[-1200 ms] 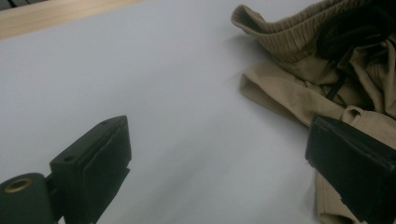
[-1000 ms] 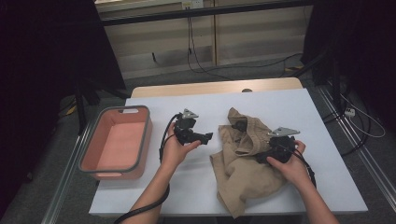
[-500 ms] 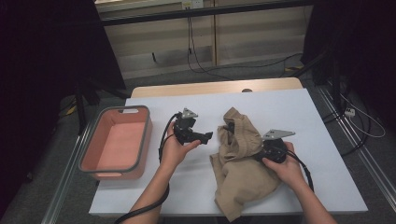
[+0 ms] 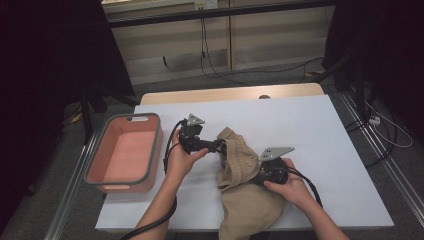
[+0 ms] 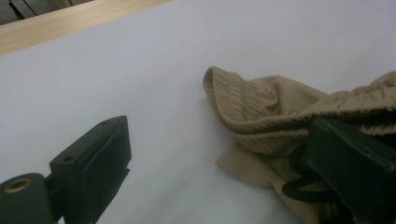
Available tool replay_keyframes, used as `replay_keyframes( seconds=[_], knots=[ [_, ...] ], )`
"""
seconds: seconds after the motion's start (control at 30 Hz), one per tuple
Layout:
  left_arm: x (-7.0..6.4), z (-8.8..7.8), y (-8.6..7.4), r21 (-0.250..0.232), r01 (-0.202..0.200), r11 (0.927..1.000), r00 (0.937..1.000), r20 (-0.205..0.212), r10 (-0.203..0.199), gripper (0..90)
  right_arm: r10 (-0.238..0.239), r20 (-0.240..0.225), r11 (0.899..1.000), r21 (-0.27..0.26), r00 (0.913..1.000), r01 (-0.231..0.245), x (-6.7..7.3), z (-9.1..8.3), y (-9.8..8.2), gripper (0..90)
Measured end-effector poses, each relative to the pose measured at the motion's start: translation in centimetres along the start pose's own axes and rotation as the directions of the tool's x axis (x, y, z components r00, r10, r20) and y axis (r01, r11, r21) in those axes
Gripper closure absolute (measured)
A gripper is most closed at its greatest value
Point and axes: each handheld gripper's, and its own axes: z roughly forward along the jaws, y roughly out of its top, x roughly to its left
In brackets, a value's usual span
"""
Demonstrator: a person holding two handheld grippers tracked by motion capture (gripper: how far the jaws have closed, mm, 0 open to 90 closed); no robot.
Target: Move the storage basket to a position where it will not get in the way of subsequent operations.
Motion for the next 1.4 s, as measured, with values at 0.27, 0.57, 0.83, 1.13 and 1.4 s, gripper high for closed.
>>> replay_keyframes(
  seconds=[0.27,0.57,0.83,1.13,1.4],
  knots=[
    [0.0,0.0,0.0,0.01,-0.009,0.9999,1.0,0.001,0.009,6.9,0.103,0.101,0.992,-0.083,0.9896,-0.095,-2.1,-2.9,0.0,47.5],
    [-0.2,0.5,-0.2,0.02,-0.009,0.9998,1.0,-0.005,0.009,6.9,0.224,0.248,0.967,-0.178,0.9426,-0.183,-5.5,-6.4,-1.6,87.0],
    [-0.3,1.6,-0.7,0.052,-0.026,0.9983,0.9997,-0.003,0.026,6.9,0.139,0.253,0.987,-0.111,0.9574,-0.114,-5.0,-5.6,-1.3,90.0],
    [-0.9,4.0,-1.8,0.092,-0.044,0.9948,0.9989,0.022,0.042,10.5,0.159,0.325,0.984,-0.125,0.9321,-0.125,-4.9,-6.1,-1.4,90.0],
    [-1.7,5.5,-2.4,0.11,-0.089,0.99,0.9946,0.063,0.082,35.8,0.182,0.394,0.982,-0.116,0.9012,-0.147,-6.3,-7.1,-2.7,90.0]
  ],
)
